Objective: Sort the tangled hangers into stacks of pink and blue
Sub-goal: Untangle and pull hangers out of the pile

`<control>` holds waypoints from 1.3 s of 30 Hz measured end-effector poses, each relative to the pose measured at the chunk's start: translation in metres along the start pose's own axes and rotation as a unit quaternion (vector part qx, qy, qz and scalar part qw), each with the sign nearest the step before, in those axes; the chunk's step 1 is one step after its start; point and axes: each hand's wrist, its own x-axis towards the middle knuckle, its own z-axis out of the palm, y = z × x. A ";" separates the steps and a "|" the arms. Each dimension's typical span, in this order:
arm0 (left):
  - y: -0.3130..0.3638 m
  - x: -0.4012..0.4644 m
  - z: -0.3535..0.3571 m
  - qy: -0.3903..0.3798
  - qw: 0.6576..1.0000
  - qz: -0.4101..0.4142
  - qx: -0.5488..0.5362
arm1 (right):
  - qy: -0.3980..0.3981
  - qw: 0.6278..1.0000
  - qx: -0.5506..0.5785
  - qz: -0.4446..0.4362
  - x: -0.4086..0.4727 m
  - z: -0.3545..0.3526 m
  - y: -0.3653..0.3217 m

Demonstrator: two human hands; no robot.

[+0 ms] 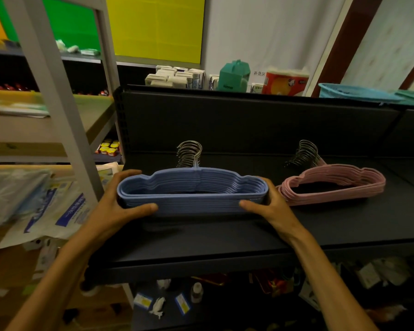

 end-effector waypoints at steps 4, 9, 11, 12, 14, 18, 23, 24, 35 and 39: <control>0.004 -0.004 0.006 0.032 0.999 0.005 -0.013 | 0.025 0.999 0.017 0.017 -0.001 0.004 -0.004; 0.008 -0.004 0.009 0.042 0.999 0.013 -0.012 | 0.037 0.999 0.025 -0.014 -0.003 0.009 -0.004; 0.007 -0.003 0.008 0.039 0.999 0.016 -0.014 | 0.038 0.999 0.026 -0.018 -0.005 0.009 -0.006; 0.008 -0.003 0.008 0.039 0.999 0.016 -0.017 | 0.038 0.999 0.026 -0.019 -0.005 0.009 -0.007; 0.009 -0.003 0.008 0.042 0.999 0.019 -0.026 | 0.042 0.999 0.025 -0.022 -0.007 0.009 -0.010; 0.016 -0.003 0.007 0.048 0.998 0.040 -0.029 | 0.067 0.997 0.019 -0.036 -0.014 0.005 -0.023; 0.037 -0.002 0.014 0.055 0.993 0.097 -0.044 | 0.108 0.992 0.008 -0.058 -0.029 -0.016 -0.041; 0.043 -0.001 0.018 0.051 0.992 0.107 -0.046 | 0.117 0.991 0.005 -0.063 -0.033 -0.023 -0.044; 0.117 -0.008 0.134 -0.038 0.981 0.155 -0.108 | 0.204 0.974 -0.024 -0.100 -0.100 -0.144 -0.040; 0.148 -0.020 0.210 -0.057 0.978 0.161 -0.121 | 0.248 0.965 -0.017 -0.078 -0.138 -0.213 -0.023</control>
